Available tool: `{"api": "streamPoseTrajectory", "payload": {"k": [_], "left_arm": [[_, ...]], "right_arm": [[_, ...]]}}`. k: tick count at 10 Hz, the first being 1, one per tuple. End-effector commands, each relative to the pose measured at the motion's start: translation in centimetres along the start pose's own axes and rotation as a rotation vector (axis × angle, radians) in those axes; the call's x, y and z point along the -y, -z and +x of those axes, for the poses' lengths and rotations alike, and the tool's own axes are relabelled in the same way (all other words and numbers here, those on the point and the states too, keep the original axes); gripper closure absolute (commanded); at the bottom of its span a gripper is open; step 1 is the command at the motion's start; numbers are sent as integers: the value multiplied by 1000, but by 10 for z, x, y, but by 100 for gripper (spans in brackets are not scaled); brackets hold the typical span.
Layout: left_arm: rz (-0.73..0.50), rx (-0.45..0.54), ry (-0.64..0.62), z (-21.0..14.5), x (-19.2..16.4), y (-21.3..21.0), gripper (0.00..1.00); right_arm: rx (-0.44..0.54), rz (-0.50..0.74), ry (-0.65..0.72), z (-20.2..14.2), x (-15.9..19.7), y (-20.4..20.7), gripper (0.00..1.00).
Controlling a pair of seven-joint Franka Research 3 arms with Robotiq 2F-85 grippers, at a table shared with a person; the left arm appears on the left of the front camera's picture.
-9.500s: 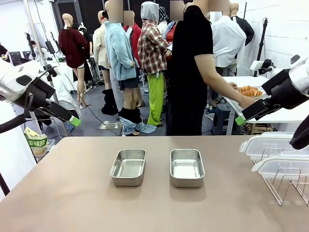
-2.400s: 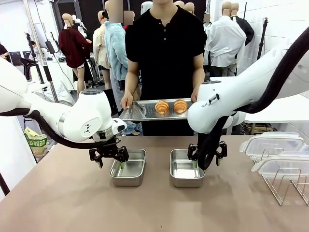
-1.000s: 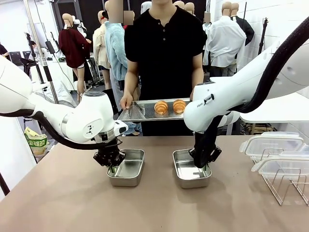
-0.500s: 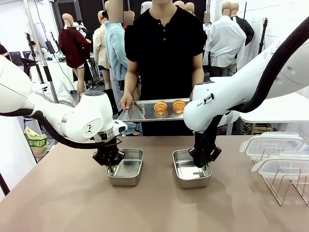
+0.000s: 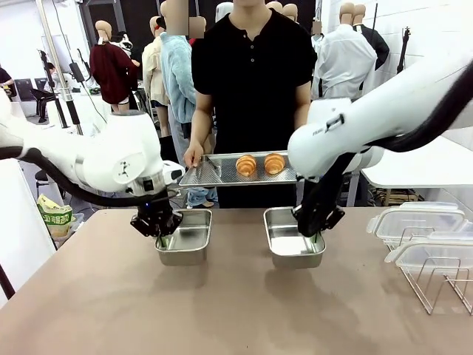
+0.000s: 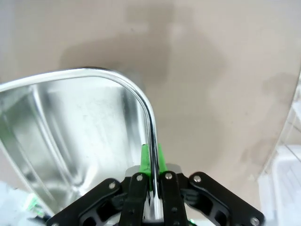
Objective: Place the bread in airtight containers.
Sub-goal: Lift both Airtight Container.
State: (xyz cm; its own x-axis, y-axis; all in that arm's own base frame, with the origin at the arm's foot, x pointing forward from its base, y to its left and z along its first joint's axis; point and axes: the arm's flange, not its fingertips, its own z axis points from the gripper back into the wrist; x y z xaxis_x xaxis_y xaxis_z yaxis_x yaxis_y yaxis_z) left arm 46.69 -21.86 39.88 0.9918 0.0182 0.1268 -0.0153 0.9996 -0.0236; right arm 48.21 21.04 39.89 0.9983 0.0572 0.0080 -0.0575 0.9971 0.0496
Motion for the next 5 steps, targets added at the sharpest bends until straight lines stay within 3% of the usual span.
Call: {"api": "streamPoseTrajectory", "payload": {"k": [1, 5], "left_arm": [[-48, -5, 29, -6, -4, -33, 100], [-44, 100, 39, -10, -6, -103, 100]], "right_arm": [[26, 31, -20, -26, 8, -35, 100], [0, 25, 10, -45, 14, -96, 100]]}}
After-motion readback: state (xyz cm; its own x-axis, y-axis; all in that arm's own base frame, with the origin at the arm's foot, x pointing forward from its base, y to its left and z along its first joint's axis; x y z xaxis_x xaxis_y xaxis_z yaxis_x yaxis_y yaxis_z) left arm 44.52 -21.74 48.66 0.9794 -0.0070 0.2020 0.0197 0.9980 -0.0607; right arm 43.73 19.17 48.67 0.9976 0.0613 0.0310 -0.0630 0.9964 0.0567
